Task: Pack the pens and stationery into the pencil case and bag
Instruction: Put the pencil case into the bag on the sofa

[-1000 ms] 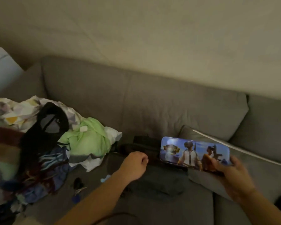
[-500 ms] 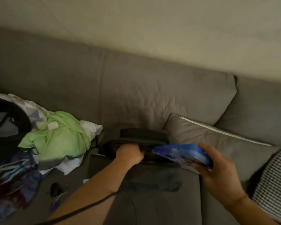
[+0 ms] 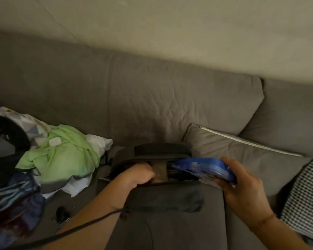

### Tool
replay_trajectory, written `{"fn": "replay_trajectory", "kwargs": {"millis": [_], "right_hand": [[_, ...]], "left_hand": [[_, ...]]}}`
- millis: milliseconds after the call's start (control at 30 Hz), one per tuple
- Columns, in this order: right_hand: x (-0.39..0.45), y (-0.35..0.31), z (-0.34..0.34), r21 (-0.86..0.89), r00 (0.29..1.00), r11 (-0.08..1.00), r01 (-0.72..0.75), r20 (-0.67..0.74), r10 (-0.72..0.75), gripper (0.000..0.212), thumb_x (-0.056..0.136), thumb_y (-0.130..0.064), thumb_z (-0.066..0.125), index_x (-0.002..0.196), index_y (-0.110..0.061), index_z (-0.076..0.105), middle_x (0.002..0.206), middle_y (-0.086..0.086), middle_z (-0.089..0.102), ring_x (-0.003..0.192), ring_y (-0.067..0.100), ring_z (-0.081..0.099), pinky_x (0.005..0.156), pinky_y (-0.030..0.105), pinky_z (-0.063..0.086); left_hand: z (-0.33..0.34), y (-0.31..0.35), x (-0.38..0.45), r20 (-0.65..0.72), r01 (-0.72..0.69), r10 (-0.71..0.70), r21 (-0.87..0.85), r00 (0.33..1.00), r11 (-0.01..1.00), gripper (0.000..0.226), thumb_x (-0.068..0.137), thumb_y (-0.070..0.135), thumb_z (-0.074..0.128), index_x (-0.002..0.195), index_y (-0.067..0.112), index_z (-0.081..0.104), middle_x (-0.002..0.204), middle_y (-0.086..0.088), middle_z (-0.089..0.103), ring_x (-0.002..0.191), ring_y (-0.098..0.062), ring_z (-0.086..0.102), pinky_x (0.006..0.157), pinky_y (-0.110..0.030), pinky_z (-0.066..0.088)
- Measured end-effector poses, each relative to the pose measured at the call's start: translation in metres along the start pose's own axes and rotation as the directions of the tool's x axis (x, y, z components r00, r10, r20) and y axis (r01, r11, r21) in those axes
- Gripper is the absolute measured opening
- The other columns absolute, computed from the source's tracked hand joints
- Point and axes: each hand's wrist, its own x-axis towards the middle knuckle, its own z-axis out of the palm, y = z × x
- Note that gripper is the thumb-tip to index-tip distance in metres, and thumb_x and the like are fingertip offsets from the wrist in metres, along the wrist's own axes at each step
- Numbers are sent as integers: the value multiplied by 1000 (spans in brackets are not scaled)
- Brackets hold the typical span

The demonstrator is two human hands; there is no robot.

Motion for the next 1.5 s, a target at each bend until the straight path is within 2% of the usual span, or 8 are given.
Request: {"fn": "replay_trajectory", "kwargs": {"millis": [133, 200, 267, 367, 467, 800, 1067, 1500], "right_hand": [[-5, 2, 2, 17, 999, 1000, 8, 49, -9, 49, 71, -16, 72, 114, -26, 52, 92, -3, 63, 77, 17, 63, 76, 8, 42], [-9, 3, 3, -16, 997, 999, 42, 68, -41, 49, 71, -16, 72, 114, -26, 52, 94, 1, 65, 77, 22, 65, 73, 19, 46], [-13, 3, 4, -33, 995, 998, 45, 95, -42, 57, 68, -6, 81, 114, -25, 52, 94, 1, 66, 77, 24, 66, 72, 24, 46], [-16, 1, 3, -43, 989, 997, 60, 136, -54, 60, 66, -6, 80, 114, -28, 52, 92, 0, 66, 76, 22, 67, 69, 24, 46], [-18, -2, -1, -59, 982, 994, 95, 170, -84, 49, 68, -18, 71, 113, -29, 52, 91, -3, 66, 74, 18, 65, 66, 23, 46], [-27, -9, -5, -44, 925, 986, 160, 356, -134, 39, 78, -29, 57, 117, -29, 53, 98, -8, 62, 80, 15, 64, 70, 19, 46], [13, -41, -8, -7, 981, 988, 154, 123, -151, 52, 68, -20, 71, 116, -25, 52, 96, -10, 61, 84, 7, 58, 78, 14, 46], [66, -5, 133, -326, 689, 941, 90, 703, 177, 43, 79, -23, 65, 122, -24, 57, 120, 6, 61, 110, 27, 57, 95, 35, 46]], "left_hand": [[-34, 16, -41, 85, -139, 405, -860, 910, 491, 30, 92, 23, 53, 115, 8, 65, 114, -12, 67, 109, -26, 61, 96, -36, 44], [-43, 20, -45, 6, -118, 569, -976, 823, 182, 42, 94, 16, 41, 131, -1, 50, 135, -17, 55, 127, -28, 50, 107, -45, 34], [-39, 26, -41, -78, -256, 614, -944, 785, 207, 45, 88, 3, 40, 132, -1, 48, 141, -14, 50, 134, -24, 44, 108, -46, 36], [-23, 22, -22, -387, -824, 762, 9, 520, 567, 30, 86, -4, 56, 110, 11, 65, 125, -3, 61, 126, -16, 52, 100, -35, 48], [-12, 3, 10, -1, -655, 965, 734, 262, 179, 22, 85, 6, 62, 105, 12, 67, 135, -8, 55, 138, -20, 38, 107, -41, 40], [-5, 3, 36, -40, -80, 697, 987, 716, 139, 102, 61, 49, 78, 146, 29, 25, 153, -6, -1, 139, -39, -25, 103, -67, -22], [-10, -16, 30, -11, -57, 694, 996, 720, 75, 112, 49, 71, 74, 145, 27, 36, 157, -2, -1, 143, -39, -21, 104, -66, -21], [-18, -17, 29, -83, -76, 753, 982, 652, 174, 115, 48, 67, 75, 146, 26, 30, 157, -6, 7, 143, -37, -20, 108, -65, -15]]}}
